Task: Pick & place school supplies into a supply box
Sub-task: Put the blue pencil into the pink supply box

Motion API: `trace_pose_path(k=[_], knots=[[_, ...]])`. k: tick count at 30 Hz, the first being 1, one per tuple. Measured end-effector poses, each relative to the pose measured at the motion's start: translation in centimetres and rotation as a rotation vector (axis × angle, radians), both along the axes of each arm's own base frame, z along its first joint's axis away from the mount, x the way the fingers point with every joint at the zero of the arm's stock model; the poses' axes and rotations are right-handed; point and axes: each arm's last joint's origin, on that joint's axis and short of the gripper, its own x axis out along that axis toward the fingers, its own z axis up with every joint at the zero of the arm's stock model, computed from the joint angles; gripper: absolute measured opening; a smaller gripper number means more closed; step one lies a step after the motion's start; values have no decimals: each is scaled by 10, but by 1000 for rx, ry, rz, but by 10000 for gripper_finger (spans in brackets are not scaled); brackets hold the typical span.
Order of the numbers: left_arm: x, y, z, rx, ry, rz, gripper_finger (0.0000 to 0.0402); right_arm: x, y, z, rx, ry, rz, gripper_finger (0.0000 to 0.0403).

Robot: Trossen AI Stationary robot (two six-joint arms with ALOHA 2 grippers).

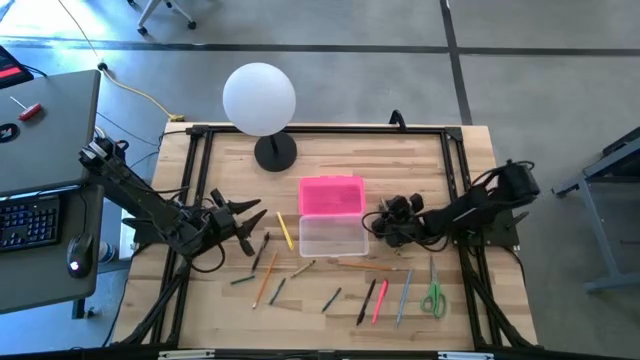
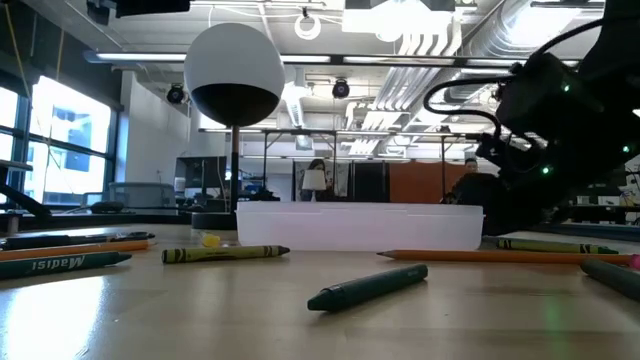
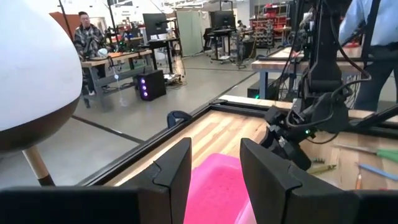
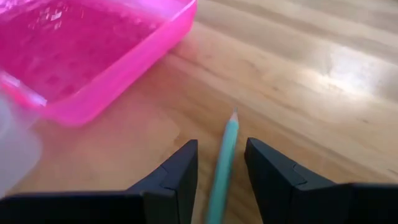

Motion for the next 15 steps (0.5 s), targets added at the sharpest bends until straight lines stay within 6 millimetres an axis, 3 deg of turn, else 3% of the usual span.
trace_pose_path(k=[8, 15], knots=[[-1, 1, -7, -18, 19, 3, 170, 0, -1, -17, -91, 15, -51, 111], [-1, 1, -10, -32, 22, 6, 170, -1, -2, -18, -104, 29, -43, 21]])
